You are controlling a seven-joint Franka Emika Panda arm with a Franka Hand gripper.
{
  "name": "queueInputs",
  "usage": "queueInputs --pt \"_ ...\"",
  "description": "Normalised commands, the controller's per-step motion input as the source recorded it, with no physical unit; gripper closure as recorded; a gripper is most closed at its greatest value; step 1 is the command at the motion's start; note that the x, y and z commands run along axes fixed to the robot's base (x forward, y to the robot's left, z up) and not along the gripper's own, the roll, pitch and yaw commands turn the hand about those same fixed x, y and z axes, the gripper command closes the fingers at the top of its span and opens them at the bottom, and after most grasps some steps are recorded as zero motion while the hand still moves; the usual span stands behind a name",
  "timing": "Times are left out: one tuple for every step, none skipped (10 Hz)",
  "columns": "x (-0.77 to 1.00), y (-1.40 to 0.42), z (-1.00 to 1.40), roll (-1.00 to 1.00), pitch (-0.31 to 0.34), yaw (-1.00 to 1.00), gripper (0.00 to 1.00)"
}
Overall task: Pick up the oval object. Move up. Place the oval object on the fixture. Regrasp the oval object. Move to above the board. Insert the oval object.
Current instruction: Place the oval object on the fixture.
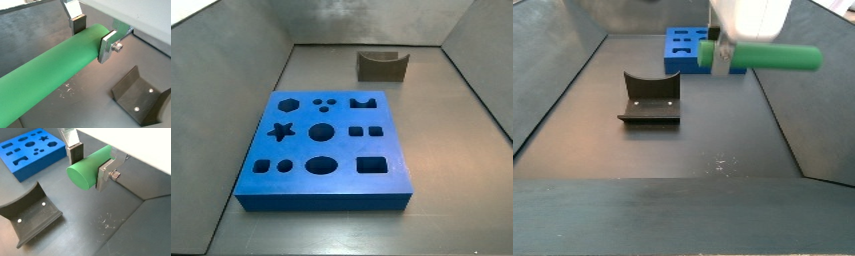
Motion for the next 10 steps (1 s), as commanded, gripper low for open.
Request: queueInputs --pt "0.78 -1.00 -0.03 0.02 0.044 1.00 1.00" --pt "0.83 -1.00 -0.03 0.02 0.047 1.00 1.00" --pt "0.88 -1.00 -0.03 0.03 0.050 1.00 1.00" --pt "0.98 -1.00 -0.04 0.03 0.056 1.00 1.00" --pt "1.00 -0.96 -0.05 0.04 0.059 1.00 1.00" --pt "1.00 -0.80 -0.04 0.04 0.065 1.00 1.00" --pt "0.89 -0.52 -0.04 0.05 0.072 1.00 1.00" --pt "0.81 -0.37 -0.03 0.05 0.076 1.00 1.00" --pt "0.70 -0.18 -0.03 0.06 0.083 1.00 1.00" --pt "0.55 -0.07 -0.02 0.06 0.096 1.00 1.00"
